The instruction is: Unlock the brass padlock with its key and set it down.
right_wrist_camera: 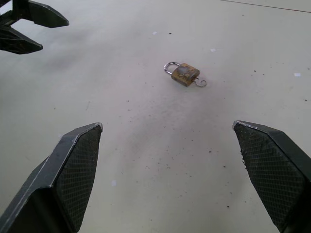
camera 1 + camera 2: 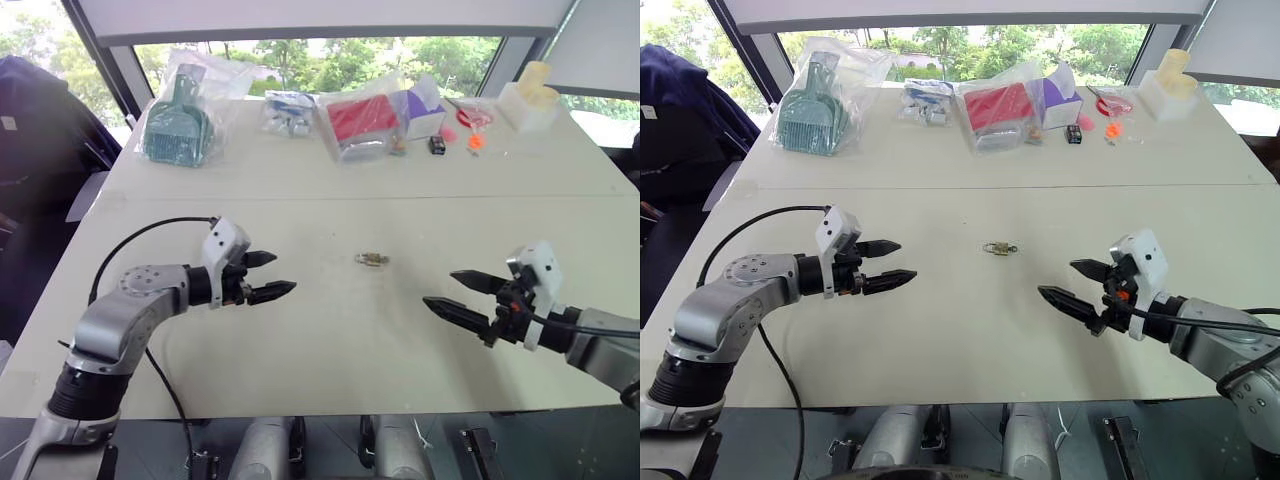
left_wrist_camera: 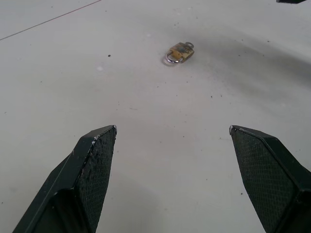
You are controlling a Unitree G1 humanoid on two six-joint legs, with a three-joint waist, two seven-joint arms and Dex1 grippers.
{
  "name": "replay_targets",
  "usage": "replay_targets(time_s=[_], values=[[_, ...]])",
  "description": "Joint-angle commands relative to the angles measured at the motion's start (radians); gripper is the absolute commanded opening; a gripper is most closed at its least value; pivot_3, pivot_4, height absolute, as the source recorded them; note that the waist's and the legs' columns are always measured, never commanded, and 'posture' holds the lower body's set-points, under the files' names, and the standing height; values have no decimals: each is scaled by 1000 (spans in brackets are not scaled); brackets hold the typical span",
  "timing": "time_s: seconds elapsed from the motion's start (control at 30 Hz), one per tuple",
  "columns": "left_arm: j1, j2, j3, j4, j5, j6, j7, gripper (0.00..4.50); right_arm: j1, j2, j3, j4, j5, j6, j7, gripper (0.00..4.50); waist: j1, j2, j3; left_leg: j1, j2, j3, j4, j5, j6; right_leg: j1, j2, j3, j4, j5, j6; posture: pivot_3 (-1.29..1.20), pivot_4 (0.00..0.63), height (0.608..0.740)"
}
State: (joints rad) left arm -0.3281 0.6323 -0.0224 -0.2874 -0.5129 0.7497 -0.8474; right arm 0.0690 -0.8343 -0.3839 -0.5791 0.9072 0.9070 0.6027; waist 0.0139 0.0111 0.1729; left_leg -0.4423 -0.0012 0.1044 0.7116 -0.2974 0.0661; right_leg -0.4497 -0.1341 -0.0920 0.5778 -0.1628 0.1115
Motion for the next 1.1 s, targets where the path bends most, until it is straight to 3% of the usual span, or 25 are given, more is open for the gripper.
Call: replay_targets(time_s=[0.03, 0.87, 1.03, 1.1], values=[[-4, 2, 20, -39, -14, -18, 1, 3897, -19, 1, 5, 0, -9, -22, 9, 4460, 0, 0, 0, 0, 0, 0, 0, 0, 0, 0, 0, 0, 0, 0, 0, 0, 150, 735], [-50, 13, 4, 22, 29, -72, -6, 3897, -43, 48, 58, -10, -29, -36, -13, 4460, 1, 0, 0, 0, 0, 0, 0, 0, 0, 0, 0, 0, 0, 0, 0, 0, 150, 735], [-184, -6, -61, 152, 100, -167, -65, 3897, -66, 99, 48, -12, -23, -41, -74, 4460, 4, 0, 0, 0, 0, 0, 0, 1, -1, 0, 0, 0, 0, 0, 0, 0, 150, 735], [-323, -56, -141, 289, 169, -260, -118, 3897, -65, 113, 35, -4, -36, -39, -104, 4460, 14, 0, 0, 0, -1, 0, 0, 1, -1, 1, 0, 0, 0, 0, 0, 0, 150, 735]])
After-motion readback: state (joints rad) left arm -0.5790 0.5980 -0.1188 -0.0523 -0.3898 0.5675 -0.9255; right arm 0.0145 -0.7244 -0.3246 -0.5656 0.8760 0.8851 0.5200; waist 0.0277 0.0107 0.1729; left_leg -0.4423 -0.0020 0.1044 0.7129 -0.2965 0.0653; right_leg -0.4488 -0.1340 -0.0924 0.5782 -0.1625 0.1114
